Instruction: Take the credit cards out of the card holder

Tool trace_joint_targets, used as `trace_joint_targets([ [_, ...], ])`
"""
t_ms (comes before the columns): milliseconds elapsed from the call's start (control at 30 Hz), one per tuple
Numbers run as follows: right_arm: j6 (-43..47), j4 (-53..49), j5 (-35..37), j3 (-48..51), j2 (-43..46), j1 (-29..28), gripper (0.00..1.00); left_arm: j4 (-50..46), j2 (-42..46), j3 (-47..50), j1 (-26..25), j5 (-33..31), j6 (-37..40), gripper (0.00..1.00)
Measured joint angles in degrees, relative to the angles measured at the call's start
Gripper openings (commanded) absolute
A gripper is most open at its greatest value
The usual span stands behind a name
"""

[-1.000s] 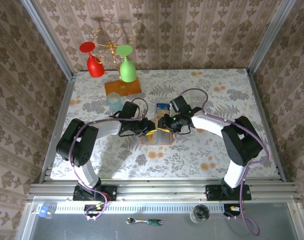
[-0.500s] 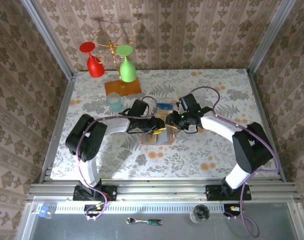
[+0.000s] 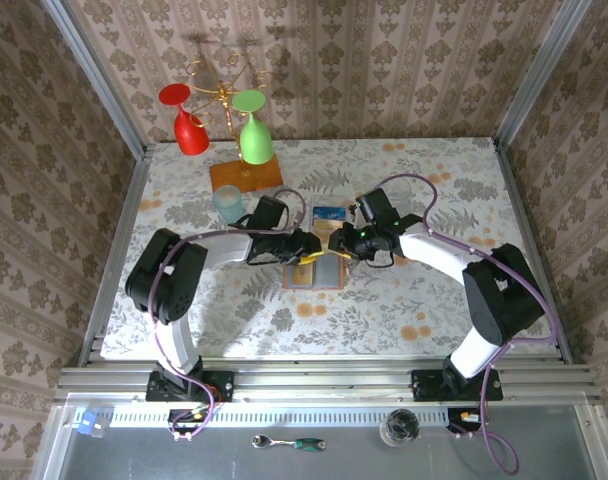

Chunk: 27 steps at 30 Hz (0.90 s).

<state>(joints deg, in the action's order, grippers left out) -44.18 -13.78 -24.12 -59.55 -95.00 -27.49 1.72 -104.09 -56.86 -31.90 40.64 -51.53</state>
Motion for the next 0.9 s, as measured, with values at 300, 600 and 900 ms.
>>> trace_joint_targets([
  [300,-0.8,0.4,-2.6,-3.8,-7.2,-3.4,0.22,-4.1,3.7,6.0,5.4,-1.6,4.8,0.19],
  [600,-1.0,1.0,-3.7,-6.2,-12.2,-4.1,0.2,-4.4,3.7,9.5,7.0,-1.4,5.3,0.12],
  [900,-0.4,0.7,-3.1,-6.2,-14.7,-4.1,0.2,-3.1,3.9,11.1,7.6,-0.9,5.3,0.1],
])
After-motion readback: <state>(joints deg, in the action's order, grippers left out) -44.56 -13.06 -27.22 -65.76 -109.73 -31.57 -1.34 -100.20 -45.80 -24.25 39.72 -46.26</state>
